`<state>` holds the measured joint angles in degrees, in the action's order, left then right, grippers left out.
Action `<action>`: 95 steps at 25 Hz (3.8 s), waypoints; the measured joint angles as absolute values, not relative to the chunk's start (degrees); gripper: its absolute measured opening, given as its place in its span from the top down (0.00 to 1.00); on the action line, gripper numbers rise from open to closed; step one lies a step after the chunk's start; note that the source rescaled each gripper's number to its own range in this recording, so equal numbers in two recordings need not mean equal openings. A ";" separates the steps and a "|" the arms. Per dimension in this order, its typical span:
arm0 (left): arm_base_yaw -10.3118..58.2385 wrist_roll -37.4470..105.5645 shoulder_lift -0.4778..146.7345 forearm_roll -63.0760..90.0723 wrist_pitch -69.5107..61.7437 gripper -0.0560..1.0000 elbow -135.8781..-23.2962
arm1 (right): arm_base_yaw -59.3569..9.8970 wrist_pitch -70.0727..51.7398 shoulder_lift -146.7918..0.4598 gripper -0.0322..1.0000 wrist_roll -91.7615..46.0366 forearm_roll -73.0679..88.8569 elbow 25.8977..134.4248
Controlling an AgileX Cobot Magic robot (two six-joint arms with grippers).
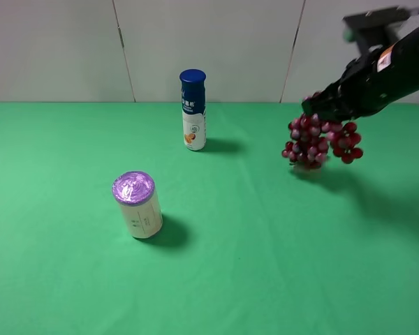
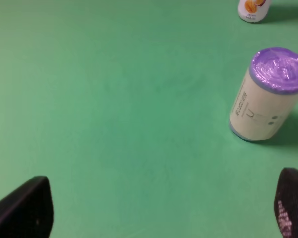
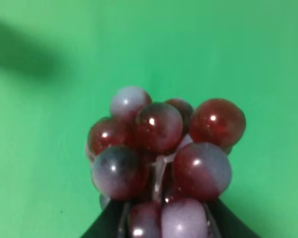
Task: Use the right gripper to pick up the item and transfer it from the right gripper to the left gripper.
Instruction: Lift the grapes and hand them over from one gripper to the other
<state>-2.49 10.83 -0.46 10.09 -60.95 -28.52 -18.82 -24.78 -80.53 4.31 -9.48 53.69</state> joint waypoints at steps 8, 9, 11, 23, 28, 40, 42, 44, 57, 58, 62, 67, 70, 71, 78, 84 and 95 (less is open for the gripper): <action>-2.49 10.83 -0.46 10.09 -60.95 0.14 -28.52 | -18.89 -30.35 -72.10 0.95 -2.06 -5.08 55.84; -2.49 10.83 -0.46 10.09 -60.95 0.14 -28.52 | -19.41 -30.87 -71.29 0.95 -4.24 -3.69 55.84; -2.49 10.83 -0.46 10.09 -60.95 0.14 -28.52 | -21.24 -31.28 -70.22 0.95 -7.84 -1.65 55.91; -2.49 10.83 -0.46 10.03 -60.95 0.14 -28.52 | -33.79 -33.56 -69.79 0.95 -16.89 1.19 61.81; -2.49 10.83 -0.46 10.04 -60.95 0.14 -28.52 | -34.82 -33.39 -70.99 0.95 -21.33 6.44 62.79; -2.49 10.83 -0.46 10.04 -60.95 0.14 -28.52 | -34.82 -31.49 -75.32 0.95 -35.14 20.71 62.79; -2.49 10.83 -0.46 10.04 -60.95 0.14 -28.52 | -34.82 -31.17 -76.27 0.95 -35.55 20.97 62.79; -2.49 10.83 -0.46 10.04 -60.95 0.14 -28.52 | -34.82 -30.88 -77.45 0.95 -35.93 21.18 62.79; -2.49 12.01 -0.46 12.38 -60.38 0.14 -28.62 | -34.82 -30.16 -79.39 0.96 -45.60 29.59 62.79; -2.49 12.77 -0.46 13.16 -59.76 0.14 -28.81 | -34.82 -30.16 -79.85 0.96 -46.54 30.43 62.89; -2.49 18.50 1.66 18.64 -54.19 0.14 -29.22 | -34.82 -30.58 -82.35 0.96 -47.93 32.08 64.90; -2.43 32.74 11.88 28.09 -47.35 0.14 -29.27 | -34.82 -31.96 -83.36 0.96 -49.29 32.19 69.17; -1.84 45.02 18.72 35.96 -42.69 0.14 -29.27 | -34.82 -33.87 -83.36 0.96 -49.66 32.26 71.46; -1.70 50.03 21.07 39.30 -41.23 0.14 -29.27 | -34.82 -34.43 -83.36 0.96 -49.79 32.21 71.91; -1.45 90.25 36.66 63.91 -38.45 0.14 -29.27 | -34.82 -35.72 -83.36 0.97 -51.16 31.20 72.35; -1.45 112.99 48.78 83.71 -45.72 0.14 -29.27 | -34.82 -35.84 -83.36 0.97 -52.26 30.89 72.35; -1.24 123.77 62.38 87.72 -52.99 0.14 -31.15 | -34.82 -37.42 -83.36 0.97 -52.79 31.16 72.35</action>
<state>-1.24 123.77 62.38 87.72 -52.99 -31.15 -34.82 -37.42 -83.36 -52.79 31.16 72.35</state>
